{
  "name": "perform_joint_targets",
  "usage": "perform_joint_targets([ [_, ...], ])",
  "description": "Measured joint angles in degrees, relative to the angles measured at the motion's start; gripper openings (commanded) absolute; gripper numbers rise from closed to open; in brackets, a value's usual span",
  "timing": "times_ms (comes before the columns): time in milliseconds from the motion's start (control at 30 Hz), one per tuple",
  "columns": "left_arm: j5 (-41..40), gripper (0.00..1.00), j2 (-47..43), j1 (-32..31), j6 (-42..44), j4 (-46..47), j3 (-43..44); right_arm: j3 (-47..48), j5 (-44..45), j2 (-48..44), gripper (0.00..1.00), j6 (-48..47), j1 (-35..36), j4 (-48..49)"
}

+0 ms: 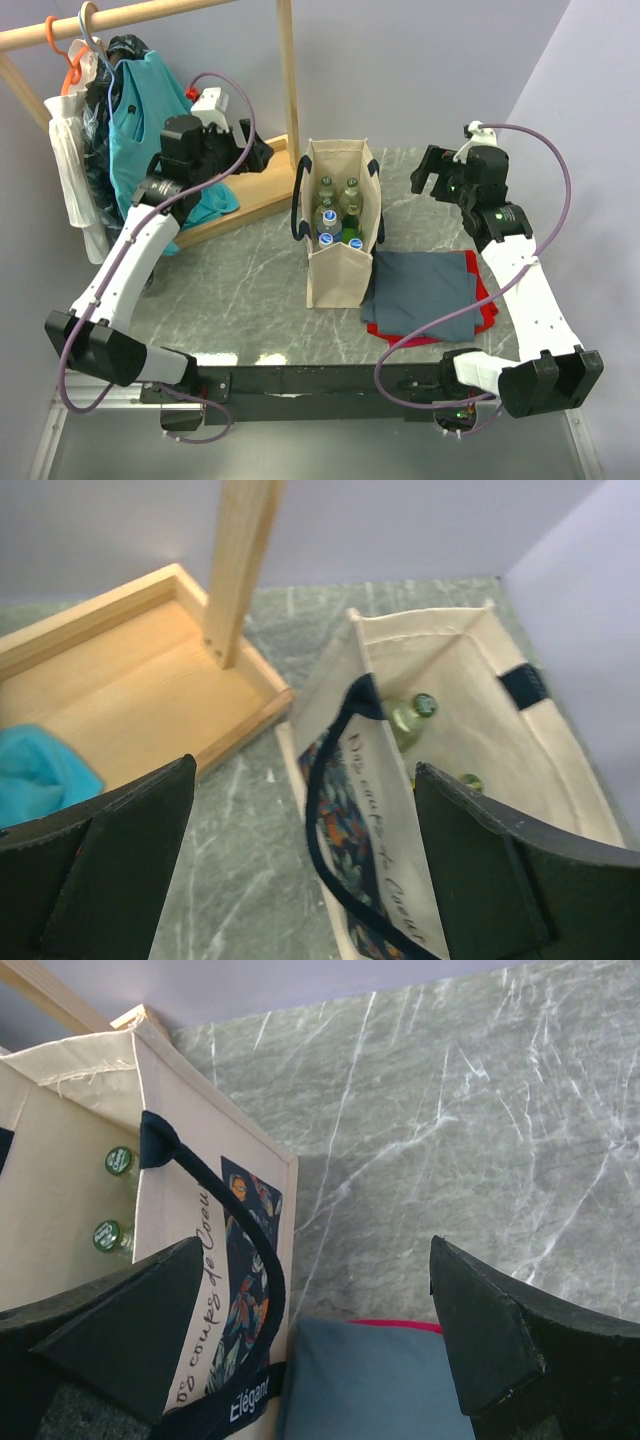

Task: Take the beverage out of the canvas bag
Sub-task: Take out the drink from the canvas bag.

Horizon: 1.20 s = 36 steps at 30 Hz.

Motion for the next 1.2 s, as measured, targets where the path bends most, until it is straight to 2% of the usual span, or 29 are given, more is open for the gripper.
perform_joint_targets([
  [367, 6.19, 0.96, 10.36, -3.17, 2.80, -5.53, 17.64, 0.00, -0.90, 0.09, 1.00, 0.00, 0.00, 0.20],
  [600, 7.08, 0.96, 18.64, -9.46, 5.07, -8.13, 24.59, 0.00, -2.23, 0.22, 1.00, -0.09, 0.00, 0.17],
  [800, 6.82, 0.96, 25.11, -14.58, 6.62, -10.19, 31.21, 0.02, -12.50, 0.66, 1.00, -0.87, 0.37, 0.26],
  [1000, 5.84, 0.96, 26.51, -16.46, 7.30, -11.47, 31.45, 1.18, -22.51, 1.86, 1.00, -2.29, 2.95, -0.02],
  [1100, 5.42, 0.96, 26.69, -16.68, 7.45, -11.61, 31.45, 2.69, -24.41, 3.17, 1.00, -3.82, 5.68, -1.29],
  [1133, 5.20, 0.96, 26.69, -16.72, 7.45, -11.61, 31.45, 3.30, -24.44, 3.80, 0.90, -4.37, 6.62, -1.73],
  [1200, 5.03, 0.96, 26.69, -16.72, 7.45, -11.43, 31.45, 4.11, -24.37, 4.92, 0.83, -5.33, 7.91, -2.69],
])
